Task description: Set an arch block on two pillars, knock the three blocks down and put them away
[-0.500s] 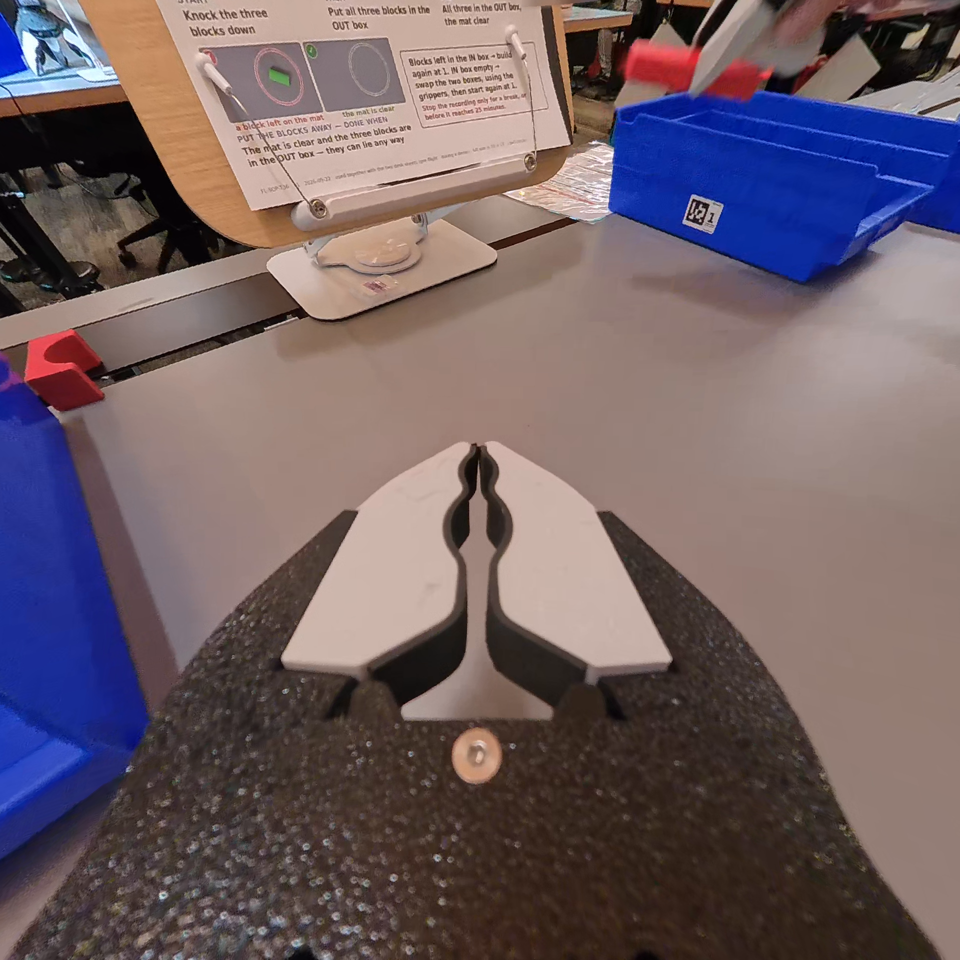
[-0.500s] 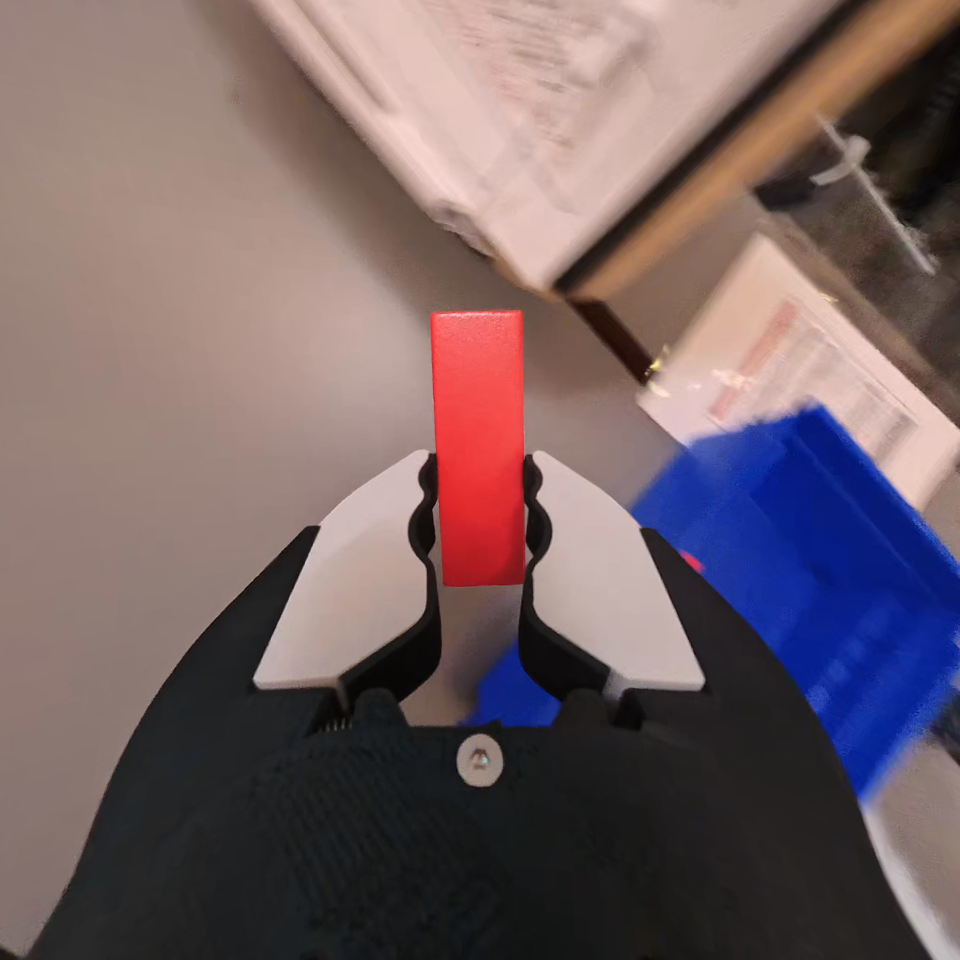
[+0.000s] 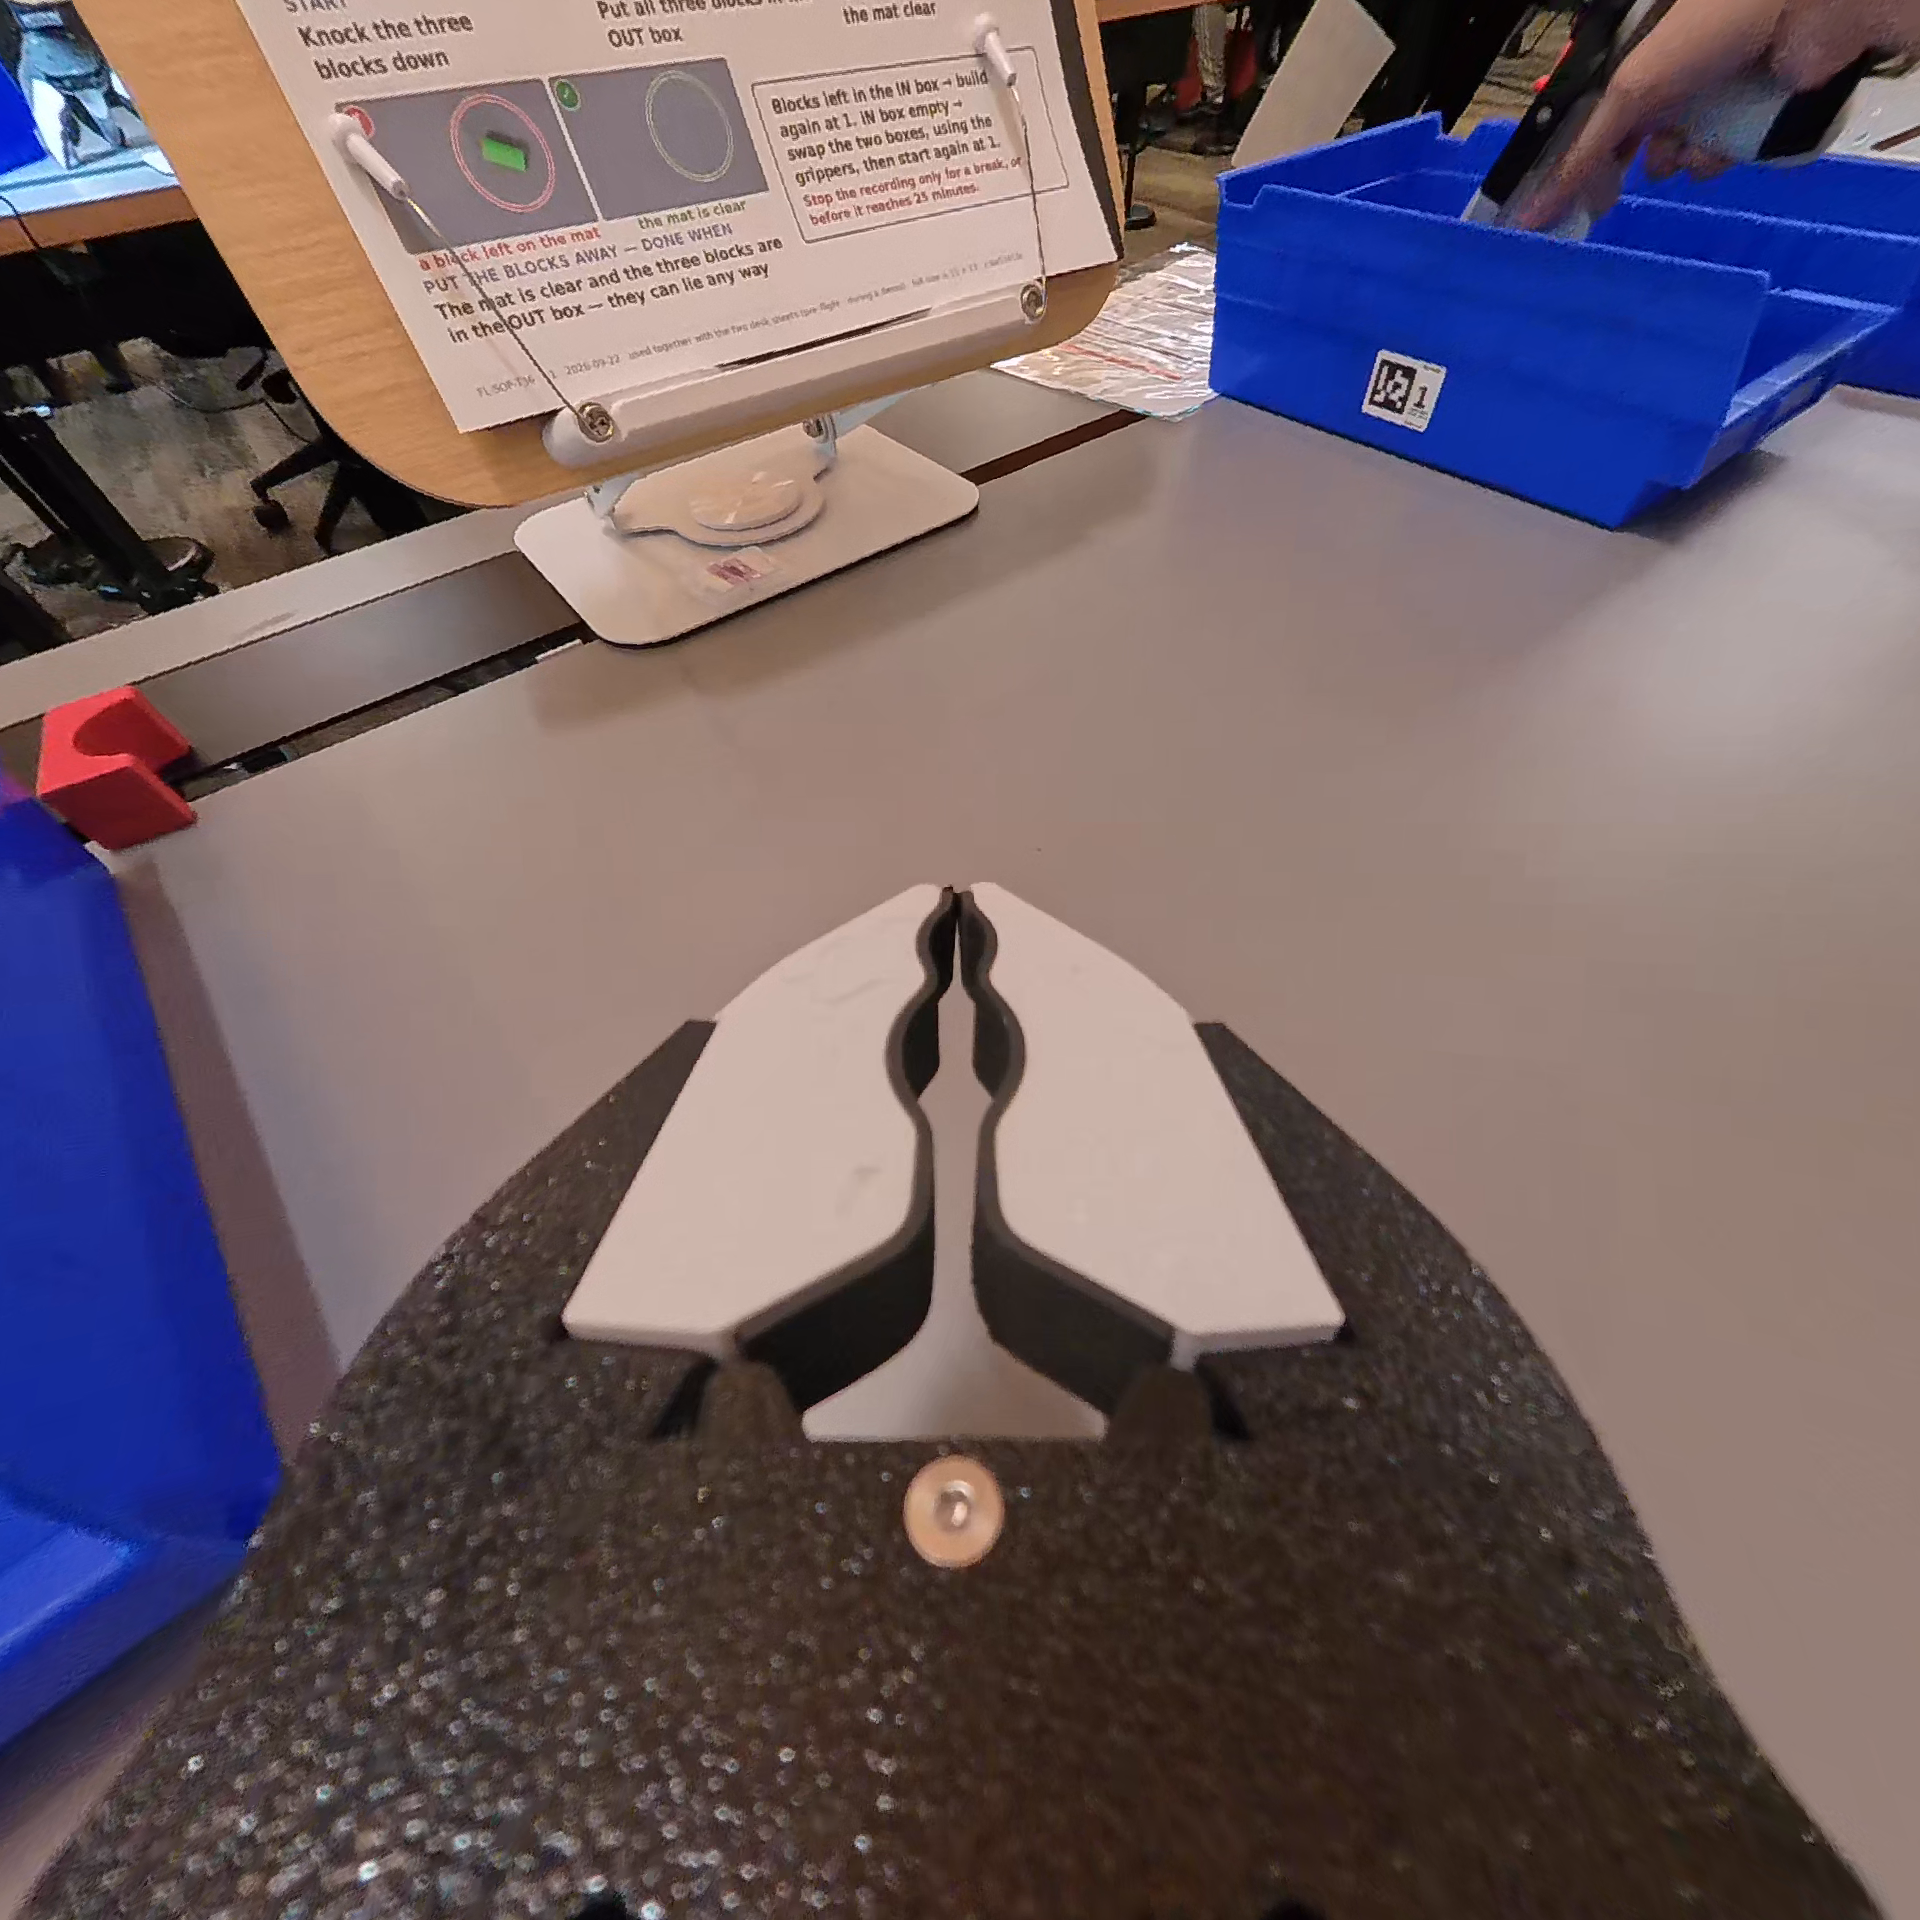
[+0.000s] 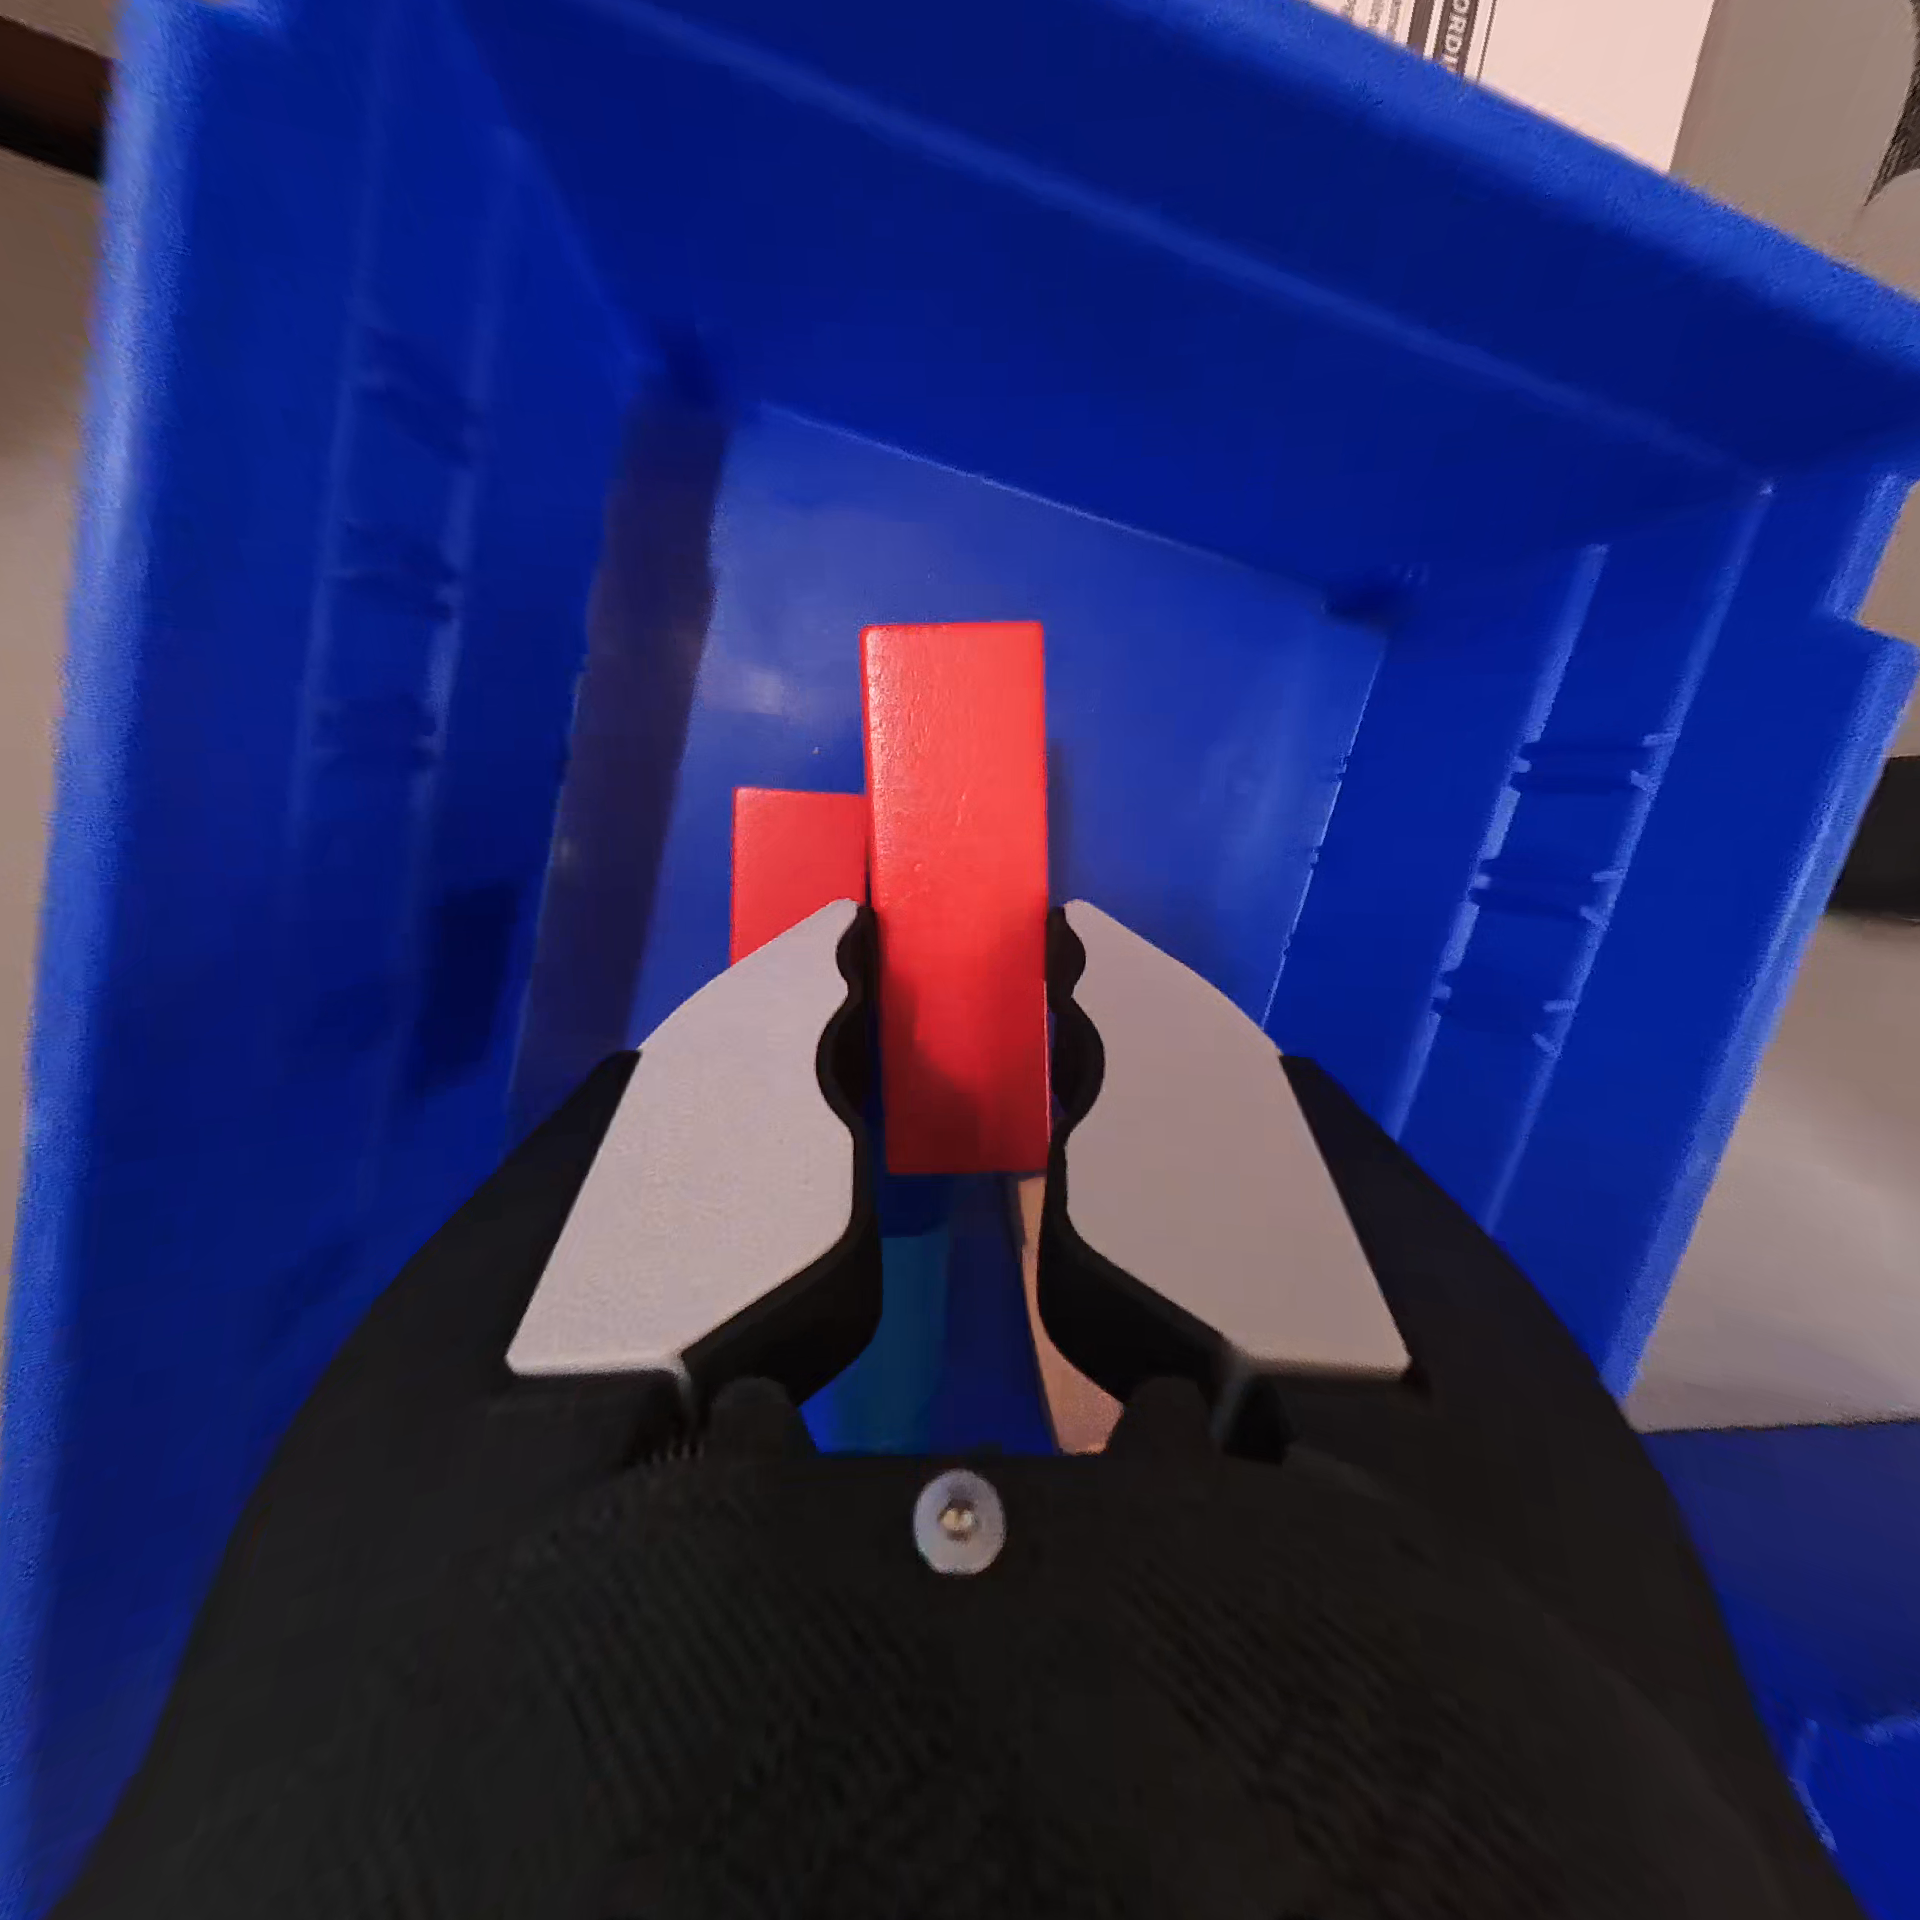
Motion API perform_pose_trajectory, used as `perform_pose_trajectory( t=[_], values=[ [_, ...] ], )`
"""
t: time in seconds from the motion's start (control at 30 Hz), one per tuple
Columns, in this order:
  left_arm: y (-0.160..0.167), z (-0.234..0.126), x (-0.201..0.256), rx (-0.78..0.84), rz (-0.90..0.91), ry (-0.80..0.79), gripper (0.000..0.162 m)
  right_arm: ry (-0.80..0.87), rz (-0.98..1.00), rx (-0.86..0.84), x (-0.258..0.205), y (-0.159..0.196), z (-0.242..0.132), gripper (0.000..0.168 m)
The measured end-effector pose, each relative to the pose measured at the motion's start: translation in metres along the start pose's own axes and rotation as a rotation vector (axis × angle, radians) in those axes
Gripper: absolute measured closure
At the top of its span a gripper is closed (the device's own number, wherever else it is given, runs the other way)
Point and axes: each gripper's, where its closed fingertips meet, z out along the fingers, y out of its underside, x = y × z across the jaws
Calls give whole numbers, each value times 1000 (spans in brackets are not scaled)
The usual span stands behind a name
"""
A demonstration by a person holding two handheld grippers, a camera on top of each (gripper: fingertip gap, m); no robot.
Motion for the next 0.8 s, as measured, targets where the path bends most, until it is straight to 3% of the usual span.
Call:
perform_pose_trajectory(
  t=[0.27,0.33,0.47,0.57,0.67,0.8],
  values=[
    [9,10,6,-25,-13,26,162,-42,46,-8,11,9,36,135],
    [12,13,7,-37,-15,35,162,-43,48,12,12,8,36,120],
    [17,17,8,-49,-23,45,162,-90,66,79,9,-3,17,108],
    [17,17,7,-45,-42,54,162,-94,1,156,-7,-24,-24,106],
    [15,15,5,-33,-56,57,162,-175,-186,214,-75,-41,-83,109],
    [14,12,1,-17,-77,63,162,-458,-588,247,-242,-32,-145,114]
  ],
)
